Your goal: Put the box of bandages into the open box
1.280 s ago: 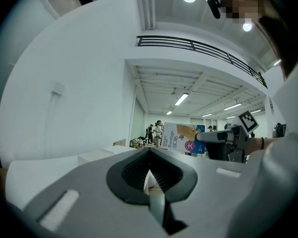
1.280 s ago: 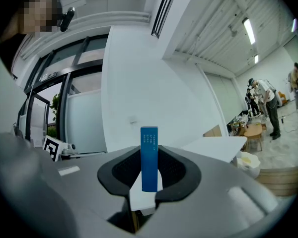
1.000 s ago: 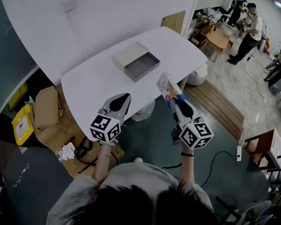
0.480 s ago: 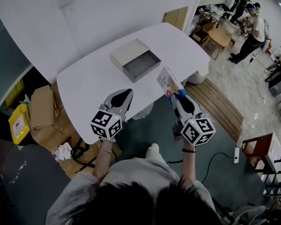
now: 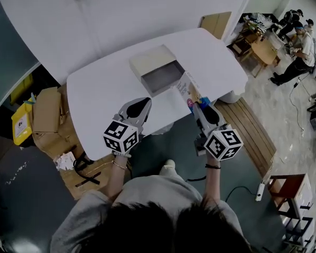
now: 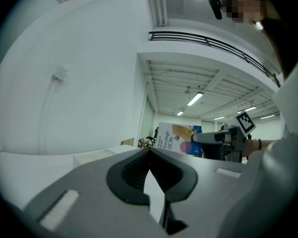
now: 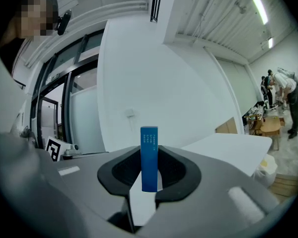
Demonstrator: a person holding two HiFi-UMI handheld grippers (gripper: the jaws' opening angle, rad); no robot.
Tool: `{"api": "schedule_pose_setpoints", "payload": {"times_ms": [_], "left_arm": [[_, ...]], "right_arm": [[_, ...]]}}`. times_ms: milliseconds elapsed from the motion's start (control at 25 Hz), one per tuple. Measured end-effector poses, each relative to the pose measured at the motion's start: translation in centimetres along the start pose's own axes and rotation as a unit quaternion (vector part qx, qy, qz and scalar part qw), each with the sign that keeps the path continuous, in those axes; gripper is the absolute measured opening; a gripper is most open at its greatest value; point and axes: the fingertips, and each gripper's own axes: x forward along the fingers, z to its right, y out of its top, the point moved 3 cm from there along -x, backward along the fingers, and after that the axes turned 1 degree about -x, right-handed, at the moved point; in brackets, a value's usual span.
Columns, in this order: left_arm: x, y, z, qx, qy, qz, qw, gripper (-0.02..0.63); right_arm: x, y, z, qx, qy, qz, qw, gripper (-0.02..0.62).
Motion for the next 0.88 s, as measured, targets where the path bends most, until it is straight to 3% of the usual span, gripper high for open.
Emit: {"api": "schedule_pose_setpoints", "payload": {"times_ms": [880], "left_arm": [[7.7, -1.7, -1.4, -0.019, 0.12, -0.003, 0.9926, -0.006]], "right_arm": [[7.6, 0.3, 9.0, 0.029, 0.132, -0.07, 0.988, 0.1]]}}
